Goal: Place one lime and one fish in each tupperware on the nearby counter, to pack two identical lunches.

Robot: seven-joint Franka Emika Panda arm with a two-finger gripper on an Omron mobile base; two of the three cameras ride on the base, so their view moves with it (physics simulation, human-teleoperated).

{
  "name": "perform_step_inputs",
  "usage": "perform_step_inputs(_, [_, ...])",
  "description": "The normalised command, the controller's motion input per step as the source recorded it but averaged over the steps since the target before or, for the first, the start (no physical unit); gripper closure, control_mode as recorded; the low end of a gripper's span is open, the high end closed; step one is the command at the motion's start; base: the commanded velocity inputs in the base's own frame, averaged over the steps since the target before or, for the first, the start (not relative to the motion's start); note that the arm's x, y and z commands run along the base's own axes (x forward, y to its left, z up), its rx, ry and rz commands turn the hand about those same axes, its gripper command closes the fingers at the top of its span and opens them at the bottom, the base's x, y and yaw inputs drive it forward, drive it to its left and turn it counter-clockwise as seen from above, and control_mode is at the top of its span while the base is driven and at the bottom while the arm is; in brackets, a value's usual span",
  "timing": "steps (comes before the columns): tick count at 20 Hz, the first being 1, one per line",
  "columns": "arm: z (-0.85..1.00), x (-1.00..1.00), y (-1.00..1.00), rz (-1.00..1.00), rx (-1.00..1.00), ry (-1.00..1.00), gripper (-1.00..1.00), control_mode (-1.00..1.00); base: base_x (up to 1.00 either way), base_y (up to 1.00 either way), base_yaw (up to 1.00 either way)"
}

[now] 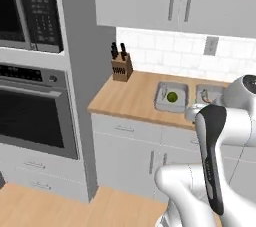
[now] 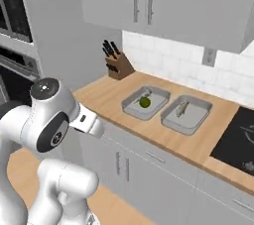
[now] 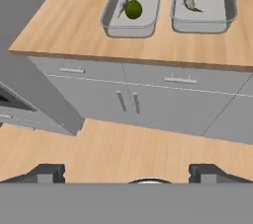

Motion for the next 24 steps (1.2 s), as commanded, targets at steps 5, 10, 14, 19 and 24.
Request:
perform_step_inputs(5, [0.0, 0.0, 0.0, 0.0, 0.0, 0.0, -1.0, 1.0, 0.0, 0.04, 0.99])
perform_step_inputs(10, [0.0, 0.0, 0.0, 0.0, 0.0, 0.0, -1.0, 1.0, 0.0, 0.13, 0.97])
perform_step_inputs(14, [0.0, 0.0, 0.0, 0.0, 0.0, 0.0, -1.0, 1.0, 0.0, 0.26, 0.96])
perform_step_inputs(19, [0.0, 0.0, 0.0, 0.0, 0.0, 0.0, -1.0, 1.0, 0.57, 0.32, 0.73])
perform_step_inputs(24, [0.0, 0.0, 0.0, 0.0, 0.0, 0.0, -1.0, 1.0, 1.0, 0.54, 0.4])
